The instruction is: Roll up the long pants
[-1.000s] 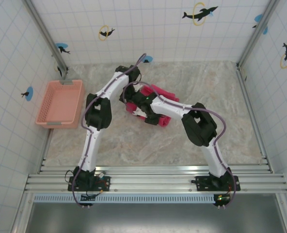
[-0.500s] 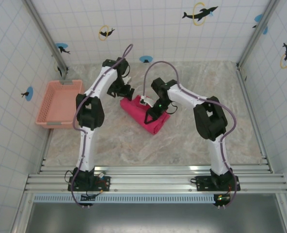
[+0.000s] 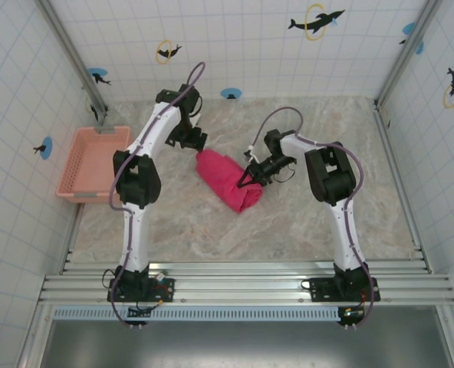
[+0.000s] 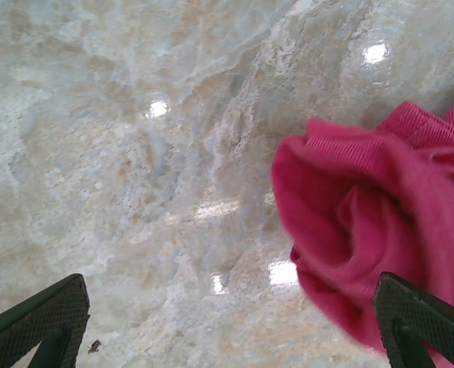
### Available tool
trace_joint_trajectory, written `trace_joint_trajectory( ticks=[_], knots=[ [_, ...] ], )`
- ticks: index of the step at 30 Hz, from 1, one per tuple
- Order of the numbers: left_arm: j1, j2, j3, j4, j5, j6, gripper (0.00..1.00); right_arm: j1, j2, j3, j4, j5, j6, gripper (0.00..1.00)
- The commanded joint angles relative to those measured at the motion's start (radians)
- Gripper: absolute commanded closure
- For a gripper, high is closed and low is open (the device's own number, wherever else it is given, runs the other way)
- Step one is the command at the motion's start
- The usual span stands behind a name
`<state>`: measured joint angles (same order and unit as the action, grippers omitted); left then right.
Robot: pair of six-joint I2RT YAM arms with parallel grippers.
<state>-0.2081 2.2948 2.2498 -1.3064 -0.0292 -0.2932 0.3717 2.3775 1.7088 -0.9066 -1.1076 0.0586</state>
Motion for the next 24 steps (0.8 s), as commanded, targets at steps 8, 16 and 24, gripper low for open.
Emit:
trace_joint_trajectory(
  ticks=[8,16,24],
  knots=[
    [-0.081,-0.081,-0.027,-0.038,0.095,-0.049,0.03,-0.025,0.072,0.017,0.033,0.177,0.129,0.71],
    [-0.155,-0.114,-0.348,0.152,0.32,-0.261,0.03,-0.028,0.099,0.039,0.044,0.15,0.159,0.7],
    [-0.119,-0.281,-0.759,0.561,0.465,-0.531,0.02,-0.028,0.148,0.075,0.052,0.117,0.182,0.71]
  ],
)
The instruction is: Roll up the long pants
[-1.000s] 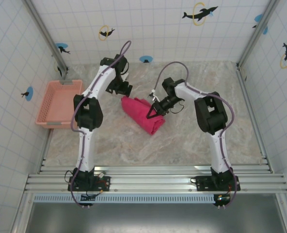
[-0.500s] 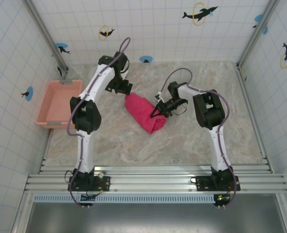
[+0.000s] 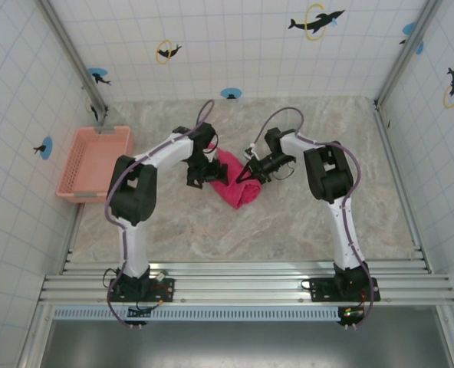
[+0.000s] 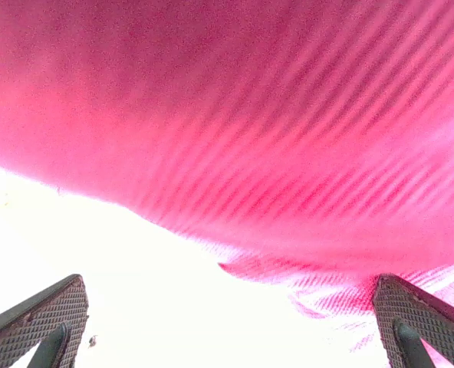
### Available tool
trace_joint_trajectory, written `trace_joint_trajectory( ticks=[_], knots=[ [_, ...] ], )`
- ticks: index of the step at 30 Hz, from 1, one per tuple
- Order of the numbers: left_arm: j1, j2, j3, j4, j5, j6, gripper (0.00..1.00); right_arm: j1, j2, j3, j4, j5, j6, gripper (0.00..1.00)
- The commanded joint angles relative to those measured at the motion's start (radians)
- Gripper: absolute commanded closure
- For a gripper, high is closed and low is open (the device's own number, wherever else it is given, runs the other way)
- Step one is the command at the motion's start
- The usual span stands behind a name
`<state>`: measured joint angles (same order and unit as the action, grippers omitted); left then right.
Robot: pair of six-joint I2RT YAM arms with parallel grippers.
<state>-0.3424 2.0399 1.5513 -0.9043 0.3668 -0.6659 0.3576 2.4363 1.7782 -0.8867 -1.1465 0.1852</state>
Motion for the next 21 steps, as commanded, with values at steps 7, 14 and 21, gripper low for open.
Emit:
trace_joint_trajectory(
  ticks=[7,14,21],
  knots=[
    [0.015,-0.01,-0.104,0.334,0.112,-0.222,0.03,-0.014,0.125,0.0,0.045,0.14,0.069,0.73],
    [0.016,0.052,-0.153,0.475,0.126,-0.267,0.03,-0.011,0.147,-0.009,0.077,0.104,0.106,0.74],
    [0.008,0.039,-0.294,0.754,0.079,-0.37,0.02,0.004,0.146,-0.043,0.115,0.109,0.158,0.74]
  ],
)
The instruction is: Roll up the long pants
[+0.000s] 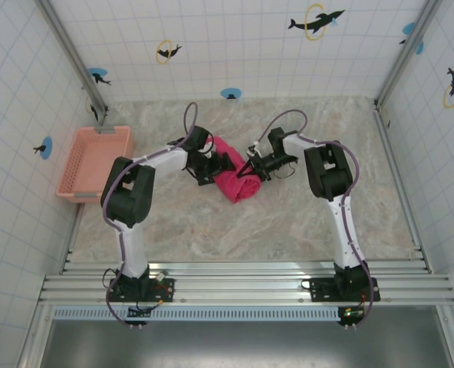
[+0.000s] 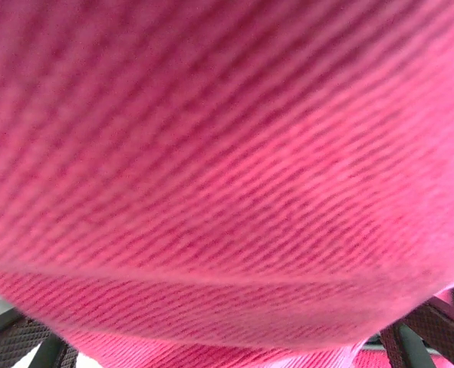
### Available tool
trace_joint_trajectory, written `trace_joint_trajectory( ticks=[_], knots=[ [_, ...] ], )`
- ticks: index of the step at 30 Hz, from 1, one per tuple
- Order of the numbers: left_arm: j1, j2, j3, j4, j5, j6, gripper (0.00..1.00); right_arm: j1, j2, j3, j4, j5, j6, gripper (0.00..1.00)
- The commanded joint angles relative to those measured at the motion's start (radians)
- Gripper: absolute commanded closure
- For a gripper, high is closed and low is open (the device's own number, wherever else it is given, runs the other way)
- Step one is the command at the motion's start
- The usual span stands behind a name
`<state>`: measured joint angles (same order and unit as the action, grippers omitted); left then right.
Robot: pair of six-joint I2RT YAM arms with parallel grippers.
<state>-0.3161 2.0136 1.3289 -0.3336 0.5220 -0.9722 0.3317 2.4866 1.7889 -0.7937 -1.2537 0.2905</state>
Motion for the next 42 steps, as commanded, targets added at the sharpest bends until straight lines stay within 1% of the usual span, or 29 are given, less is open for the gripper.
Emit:
trace_joint_trajectory(
  ticks=[1,4,7,10,12,15,17,18,19,22,24,27,28,29,30,31,32,33,34,36,37,38,39,41,42],
  knots=[
    [-0.021,0.059,-0.077,0.19,-0.088,-0.062,0.02,0.03,0.095,-0.051,0.022,0.218,0.055,0.74],
    [-0.036,0.037,-0.096,0.254,-0.108,-0.049,0.03,0.033,0.099,-0.051,0.021,0.22,0.074,0.75],
    [-0.046,0.1,-0.063,0.249,-0.082,-0.06,0.03,0.041,0.096,-0.063,0.025,0.214,0.08,0.75],
    [-0.05,0.18,-0.065,0.3,-0.066,-0.138,0.03,0.057,0.08,-0.094,0.056,0.198,0.104,0.75],
    [-0.052,0.205,-0.09,0.398,-0.072,-0.184,0.02,0.075,0.059,-0.122,0.078,0.189,0.121,0.75],
    [-0.054,0.227,-0.068,0.433,-0.08,-0.204,0.02,0.098,0.03,-0.16,0.101,0.183,0.139,0.75],
    [-0.054,0.244,-0.037,0.423,-0.077,-0.209,0.03,0.11,0.019,-0.175,0.114,0.181,0.147,0.75],
    [-0.053,0.253,-0.022,0.431,-0.068,-0.208,0.06,0.113,0.018,-0.175,0.117,0.179,0.149,0.75],
    [-0.054,0.26,-0.01,0.435,-0.062,-0.208,0.12,0.117,0.018,-0.172,0.117,0.176,0.15,0.75],
    [-0.055,0.276,0.009,0.476,-0.034,-0.222,0.35,0.114,0.037,-0.146,0.114,0.173,0.151,0.75],
    [-0.055,0.288,0.019,0.506,-0.004,-0.239,0.59,0.11,0.055,-0.12,0.113,0.165,0.157,0.75],
    [-0.055,0.29,0.023,0.521,0.021,-0.252,0.89,0.097,0.066,-0.099,0.105,0.16,0.152,0.74],
    [-0.054,0.284,0.023,0.522,0.025,-0.254,0.95,0.09,0.059,-0.097,0.096,0.165,0.147,0.72],
    [-0.052,0.276,0.022,0.521,0.019,-0.254,1.0,0.076,0.046,-0.097,0.076,0.178,0.132,0.68],
    [-0.049,0.266,0.027,0.509,0.013,-0.253,1.0,0.062,0.031,-0.097,0.051,0.193,0.112,0.63],
    [-0.045,0.255,0.039,0.493,0.009,-0.249,1.0,0.036,0.01,-0.091,-0.011,0.228,0.073,0.53],
    [-0.036,0.246,0.045,0.484,0.004,-0.241,1.0,-0.001,-0.003,-0.068,-0.119,0.267,-0.004,0.45],
    [-0.028,0.237,0.091,0.453,0.001,-0.226,1.0,-0.041,-0.019,-0.068,-0.175,0.294,-0.064,0.42],
    [-0.016,0.228,0.13,0.417,-0.005,-0.203,1.0,-0.093,-0.051,-0.107,-0.185,0.32,-0.083,0.39],
    [0.014,0.212,0.217,0.345,-0.015,-0.166,1.0,-0.202,-0.111,-0.198,-0.188,0.374,-0.117,0.38],
    [0.03,0.203,0.265,0.321,-0.02,-0.156,1.0,-0.26,-0.139,-0.253,-0.175,0.334,-0.149,0.28],
    [0.048,0.192,0.302,0.318,-0.024,-0.156,1.0,-0.304,-0.163,-0.294,-0.167,0.308,-0.152,0.02],
    [0.065,0.18,0.336,0.317,-0.031,-0.16,1.0,-0.337,-0.181,-0.316,-0.173,0.332,-0.162,0.04],
    [0.109,0.151,0.412,0.294,-0.056,-0.166,1.0,-0.379,-0.242,-0.356,-0.162,0.385,-0.18,0.04],
    [0.127,0.138,0.446,0.281,-0.068,-0.165,1.0,-0.386,-0.256,-0.374,-0.137,0.374,-0.162,0.04]
  ],
)
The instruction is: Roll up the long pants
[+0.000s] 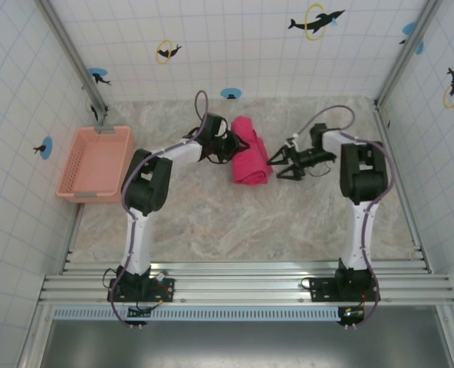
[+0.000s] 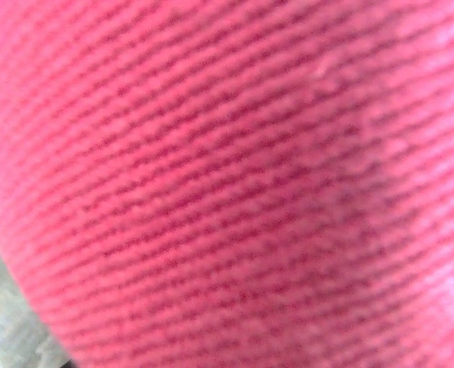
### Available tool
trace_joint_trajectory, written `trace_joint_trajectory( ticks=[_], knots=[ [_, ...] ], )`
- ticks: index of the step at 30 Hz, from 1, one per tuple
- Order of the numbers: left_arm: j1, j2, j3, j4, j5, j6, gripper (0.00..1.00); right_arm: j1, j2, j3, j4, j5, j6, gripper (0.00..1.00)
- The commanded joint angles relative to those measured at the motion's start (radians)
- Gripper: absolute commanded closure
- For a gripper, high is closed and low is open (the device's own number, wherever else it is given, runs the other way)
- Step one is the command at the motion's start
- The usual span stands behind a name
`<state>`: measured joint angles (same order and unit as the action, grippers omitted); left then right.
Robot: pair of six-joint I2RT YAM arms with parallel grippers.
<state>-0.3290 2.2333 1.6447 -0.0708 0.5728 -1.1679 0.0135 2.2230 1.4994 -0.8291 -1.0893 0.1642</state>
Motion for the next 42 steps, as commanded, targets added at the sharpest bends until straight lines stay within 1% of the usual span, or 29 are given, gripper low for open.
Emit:
trace_joint_trajectory(
  ticks=[1,4,6,8,11,16,18,20,22,23,24,26,30,33,36,38,42],
  knots=[
    [0.161,-0.1,0.164,0.002,-0.136,0.035,1.0,-0.067,-0.003,-0.098,-0.076,0.182,-0.019,0.04],
    [0.219,-0.145,0.267,-0.082,-0.179,0.075,1.0,-0.026,-0.02,-0.085,-0.085,0.204,-0.027,0.04],
    [0.26,-0.174,0.34,-0.163,-0.207,0.13,1.0,-0.004,-0.03,-0.074,-0.087,0.203,-0.028,0.04],
    [0.3,-0.218,0.405,-0.27,-0.26,0.207,1.0,0.007,-0.034,-0.065,-0.087,0.198,-0.029,0.04],
    [0.361,-0.295,0.444,-0.405,-0.347,0.306,1.0,0.01,-0.029,-0.055,-0.086,0.172,-0.028,0.04],
    [0.47,-0.403,0.435,-0.606,-0.477,0.458,1.0,0.015,-0.028,-0.047,-0.071,0.151,-0.02,0.04],
    [0.495,-0.421,0.454,-0.717,-0.544,0.545,1.0,0.02,-0.027,-0.046,-0.07,0.148,-0.018,0.04],
    [0.511,-0.418,0.511,-0.875,-0.671,0.65,1.0,0.025,-0.025,-0.05,-0.07,0.147,-0.018,0.04],
    [0.517,-0.399,0.557,-0.994,-0.783,0.758,1.0,0.031,-0.029,-0.056,-0.066,0.143,-0.016,0.04],
    [0.522,-0.389,0.57,-1.043,-0.847,0.805,1.0,0.036,-0.032,-0.057,-0.065,0.144,-0.015,0.04],
    [0.523,-0.384,0.571,-1.069,-0.883,0.845,1.0,0.038,-0.034,-0.057,-0.064,0.141,-0.016,0.04],
    [0.532,-0.379,0.544,-1.09,-0.944,0.911,1.0,0.048,-0.038,-0.056,-0.064,0.143,-0.013,0.04],
    [0.548,-0.366,0.475,-1.073,-1.013,0.985,1.0,0.06,-0.046,-0.054,-0.068,0.14,-0.011,0.04],
    [0.572,-0.343,0.433,-1.049,-1.02,1.014,1.0,0.068,-0.059,-0.059,-0.068,0.141,-0.011,0.04],
    [0.6,-0.312,0.397,-1.02,-1.01,1.034,1.0,0.077,-0.075,-0.074,-0.074,0.149,-0.013,0.04],
    [0.615,-0.288,0.379,-1.001,-0.996,1.076,1.0,0.083,-0.088,-0.09,-0.075,0.153,-0.019,0.04],
    [0.632,-0.229,0.355,-0.97,-0.985,1.105,1.0,0.092,-0.104,-0.106,-0.097,0.169,-0.027,0.04]
  ],
)
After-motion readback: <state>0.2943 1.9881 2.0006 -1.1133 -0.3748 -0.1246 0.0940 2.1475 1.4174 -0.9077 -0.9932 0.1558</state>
